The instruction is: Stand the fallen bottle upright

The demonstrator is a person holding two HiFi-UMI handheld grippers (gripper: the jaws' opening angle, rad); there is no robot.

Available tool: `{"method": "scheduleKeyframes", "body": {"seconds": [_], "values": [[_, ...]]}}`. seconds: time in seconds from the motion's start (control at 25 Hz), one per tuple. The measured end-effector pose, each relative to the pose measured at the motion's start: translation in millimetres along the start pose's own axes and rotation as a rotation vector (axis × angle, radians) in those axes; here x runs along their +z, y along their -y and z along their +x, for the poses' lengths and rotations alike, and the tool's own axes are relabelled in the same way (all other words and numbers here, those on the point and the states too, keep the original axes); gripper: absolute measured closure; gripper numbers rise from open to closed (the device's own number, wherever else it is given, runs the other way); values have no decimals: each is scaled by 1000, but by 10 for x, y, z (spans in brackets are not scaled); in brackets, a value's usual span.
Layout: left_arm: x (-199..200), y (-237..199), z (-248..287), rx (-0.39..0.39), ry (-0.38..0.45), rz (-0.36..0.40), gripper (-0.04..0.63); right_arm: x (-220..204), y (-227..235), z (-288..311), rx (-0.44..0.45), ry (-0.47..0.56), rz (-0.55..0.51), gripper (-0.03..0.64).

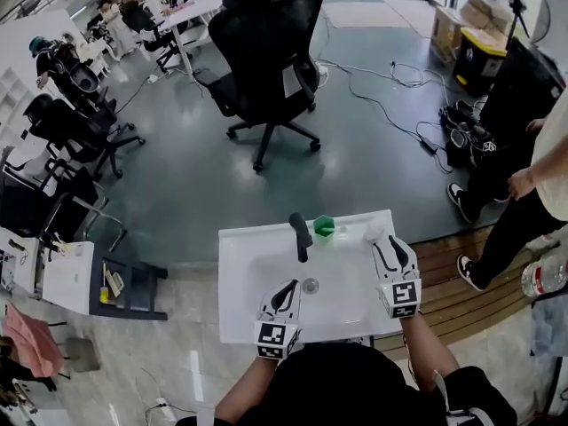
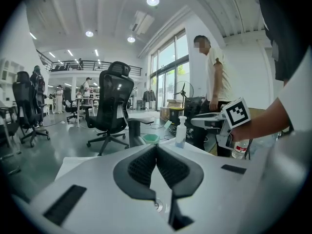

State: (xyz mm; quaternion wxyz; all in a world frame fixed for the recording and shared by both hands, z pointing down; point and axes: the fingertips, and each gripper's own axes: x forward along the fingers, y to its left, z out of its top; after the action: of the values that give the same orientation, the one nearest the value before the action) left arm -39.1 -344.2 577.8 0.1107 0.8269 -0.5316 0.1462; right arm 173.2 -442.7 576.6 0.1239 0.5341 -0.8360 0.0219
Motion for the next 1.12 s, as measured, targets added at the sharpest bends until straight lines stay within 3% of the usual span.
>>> {"method": "scheduleKeyframes", "body": {"seconds": [0.2, 0.48, 0.6, 0.68, 1.12], "values": [[58, 63, 76, -32, 6, -18, 578, 275, -82, -180, 17, 38, -1, 601], [153, 38, 60, -24, 18, -17, 578, 556, -256, -244, 105, 56, -6, 606], [193, 26, 35, -16, 25, -8, 578, 646, -274, -264, 119, 103, -75, 606], [220, 19, 33, -14, 32, -2, 578, 691, -282, -275, 124, 130, -109, 606], [272, -43, -21, 2, 42, 11, 578, 758, -281, -342, 104, 126, -86, 606]]}}
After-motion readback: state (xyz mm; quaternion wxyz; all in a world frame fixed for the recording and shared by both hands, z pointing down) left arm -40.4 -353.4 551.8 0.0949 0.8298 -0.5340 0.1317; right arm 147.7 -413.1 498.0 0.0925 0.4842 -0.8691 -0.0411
